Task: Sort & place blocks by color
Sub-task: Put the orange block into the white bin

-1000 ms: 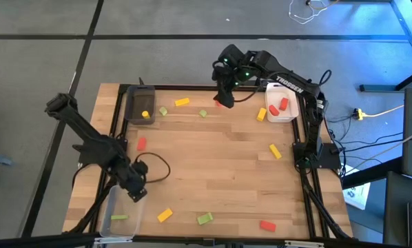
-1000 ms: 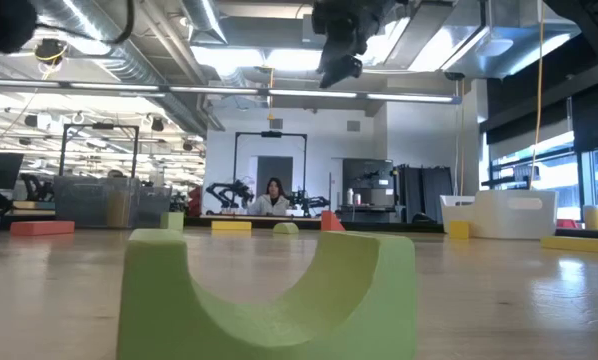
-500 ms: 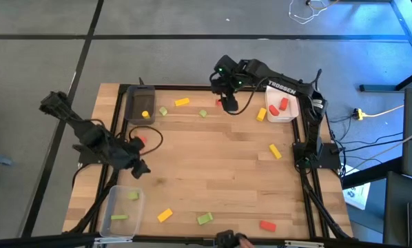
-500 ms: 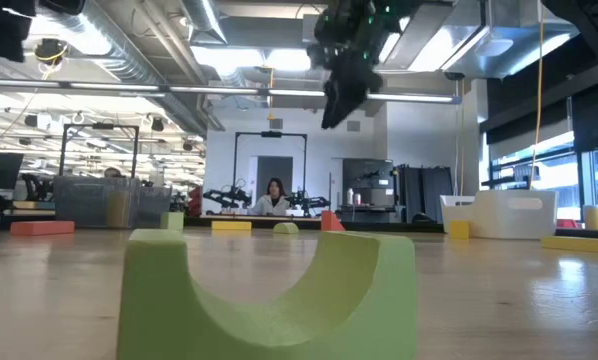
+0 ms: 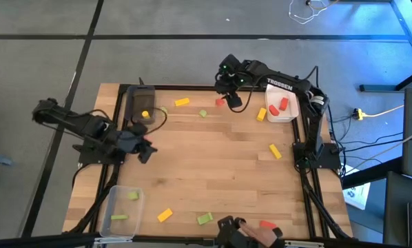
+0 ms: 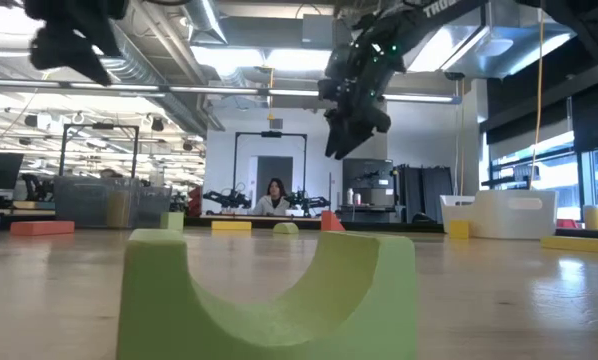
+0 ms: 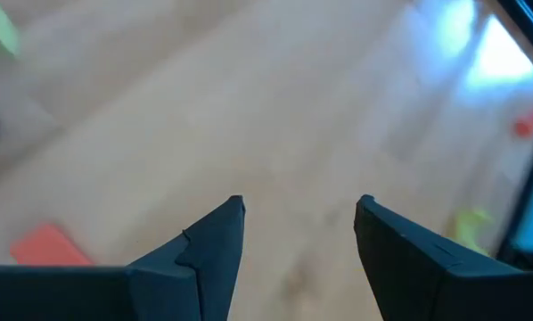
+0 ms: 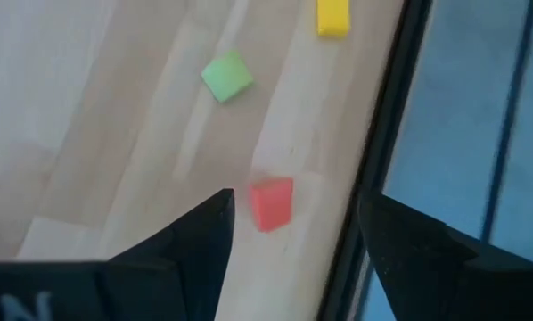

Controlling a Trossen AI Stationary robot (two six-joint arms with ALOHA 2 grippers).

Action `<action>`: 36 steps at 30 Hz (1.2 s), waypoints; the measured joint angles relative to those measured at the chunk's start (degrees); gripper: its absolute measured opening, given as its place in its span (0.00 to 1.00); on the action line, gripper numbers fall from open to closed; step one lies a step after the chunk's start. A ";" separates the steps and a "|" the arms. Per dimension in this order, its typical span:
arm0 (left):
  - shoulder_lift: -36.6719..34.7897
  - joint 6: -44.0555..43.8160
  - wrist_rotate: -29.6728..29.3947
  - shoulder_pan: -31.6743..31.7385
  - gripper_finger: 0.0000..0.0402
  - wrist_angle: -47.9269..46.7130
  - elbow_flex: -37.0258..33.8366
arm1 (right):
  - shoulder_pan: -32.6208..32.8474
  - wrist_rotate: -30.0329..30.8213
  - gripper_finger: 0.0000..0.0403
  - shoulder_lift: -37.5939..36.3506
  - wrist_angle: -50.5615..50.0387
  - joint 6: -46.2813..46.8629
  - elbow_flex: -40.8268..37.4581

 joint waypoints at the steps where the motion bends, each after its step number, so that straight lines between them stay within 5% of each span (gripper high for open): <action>1: 0.00 1.52 -0.78 1.51 0.50 0.20 0.00 | -0.44 -0.96 0.59 0.45 -0.07 -0.02 0.00; 17: 0.28 19.49 3.18 19.93 0.50 13.77 -0.02 | -2.20 -2.21 0.59 10.72 2.29 -9.41 -0.04; 36: 0.31 20.84 6.14 23.59 0.50 17.04 -0.02 | -4.05 -1.93 0.59 16.76 6.90 -12.60 -0.07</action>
